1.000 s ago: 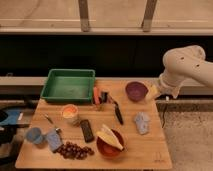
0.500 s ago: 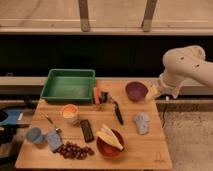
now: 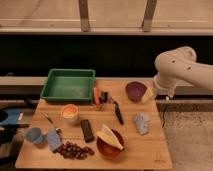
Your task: Place grapes in plastic cup
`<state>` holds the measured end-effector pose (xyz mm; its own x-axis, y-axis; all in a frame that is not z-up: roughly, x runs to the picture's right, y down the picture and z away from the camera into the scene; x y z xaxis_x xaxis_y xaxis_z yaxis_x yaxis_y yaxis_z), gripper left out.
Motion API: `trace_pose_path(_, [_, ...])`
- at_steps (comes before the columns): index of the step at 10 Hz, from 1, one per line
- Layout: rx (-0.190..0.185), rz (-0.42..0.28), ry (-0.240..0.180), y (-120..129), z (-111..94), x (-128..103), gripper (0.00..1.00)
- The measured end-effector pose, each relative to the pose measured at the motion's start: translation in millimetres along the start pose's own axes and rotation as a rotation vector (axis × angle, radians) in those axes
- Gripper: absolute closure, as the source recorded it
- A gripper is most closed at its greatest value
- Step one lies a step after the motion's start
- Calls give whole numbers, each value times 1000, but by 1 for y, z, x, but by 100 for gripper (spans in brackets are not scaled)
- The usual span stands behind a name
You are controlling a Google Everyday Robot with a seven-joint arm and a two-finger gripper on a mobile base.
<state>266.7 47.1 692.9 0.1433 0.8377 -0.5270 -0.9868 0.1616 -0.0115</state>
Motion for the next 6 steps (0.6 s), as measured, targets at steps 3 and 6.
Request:
trace_pose_path(3, [26, -60, -1, 21, -1, -16, 20])
trace_pose_path(6, [26, -166, -7, 74, -3, -43, 20])
